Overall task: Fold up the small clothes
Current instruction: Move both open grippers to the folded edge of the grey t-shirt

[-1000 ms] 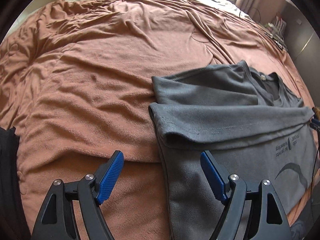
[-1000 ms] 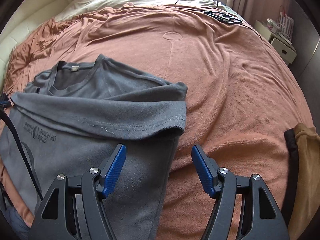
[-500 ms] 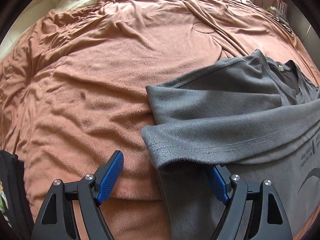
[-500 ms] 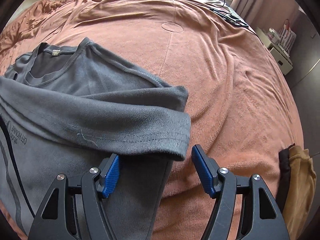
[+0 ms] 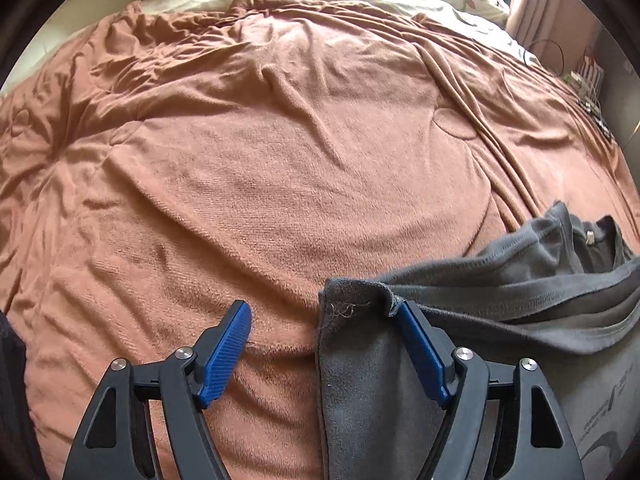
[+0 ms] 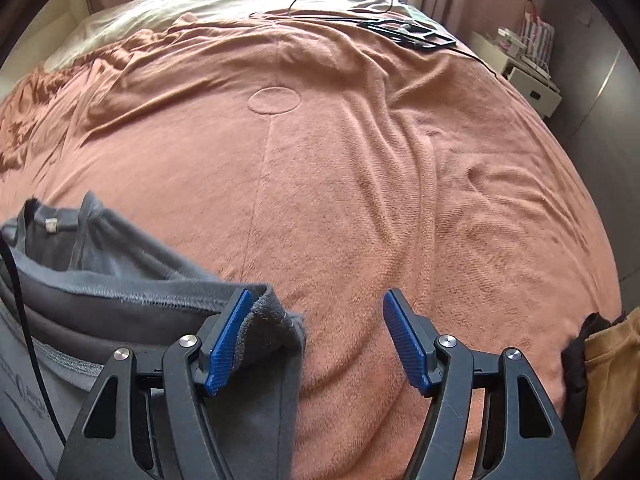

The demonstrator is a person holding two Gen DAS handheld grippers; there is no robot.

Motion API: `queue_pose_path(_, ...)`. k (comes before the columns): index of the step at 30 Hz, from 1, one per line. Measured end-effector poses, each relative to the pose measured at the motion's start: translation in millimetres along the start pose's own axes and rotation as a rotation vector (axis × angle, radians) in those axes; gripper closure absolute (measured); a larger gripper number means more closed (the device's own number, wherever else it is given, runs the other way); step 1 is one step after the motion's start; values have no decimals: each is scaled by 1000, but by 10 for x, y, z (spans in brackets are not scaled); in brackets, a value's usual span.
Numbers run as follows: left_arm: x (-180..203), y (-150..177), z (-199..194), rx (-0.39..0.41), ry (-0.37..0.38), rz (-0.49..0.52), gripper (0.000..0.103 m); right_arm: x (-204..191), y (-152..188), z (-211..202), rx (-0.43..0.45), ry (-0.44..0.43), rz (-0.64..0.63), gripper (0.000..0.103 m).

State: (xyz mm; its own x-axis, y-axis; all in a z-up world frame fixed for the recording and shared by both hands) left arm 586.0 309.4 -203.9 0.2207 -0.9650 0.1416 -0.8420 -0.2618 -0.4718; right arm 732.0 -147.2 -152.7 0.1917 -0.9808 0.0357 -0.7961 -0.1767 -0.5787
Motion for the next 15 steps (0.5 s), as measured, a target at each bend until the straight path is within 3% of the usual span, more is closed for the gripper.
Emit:
queue_pose_path(2,-45,-26,-62,22,48,-53,45,48,-3,-22,15,-37,30,37)
queue_pose_path(9,-219,-85,-360,89,120,-126,46,258,93,-326,90,-162,102,37)
queue_pose_path(15,-186,-5,-331,52,150,-89,46,335,218,-324,66,-203,67,37)
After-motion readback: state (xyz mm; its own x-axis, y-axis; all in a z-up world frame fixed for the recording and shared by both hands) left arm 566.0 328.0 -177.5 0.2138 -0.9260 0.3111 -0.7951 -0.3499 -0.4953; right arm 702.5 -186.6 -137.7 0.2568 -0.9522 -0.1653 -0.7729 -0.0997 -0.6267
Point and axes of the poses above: each gripper's, at about its wrist camera, not at the fingertips, and z roughly the way its jaws point, x to its right, y to its underside, the point moved 4 cm from there along z, roughly the way its jaws point, and after that the axes turned 6 degrees about y, right-handed, at the moved point
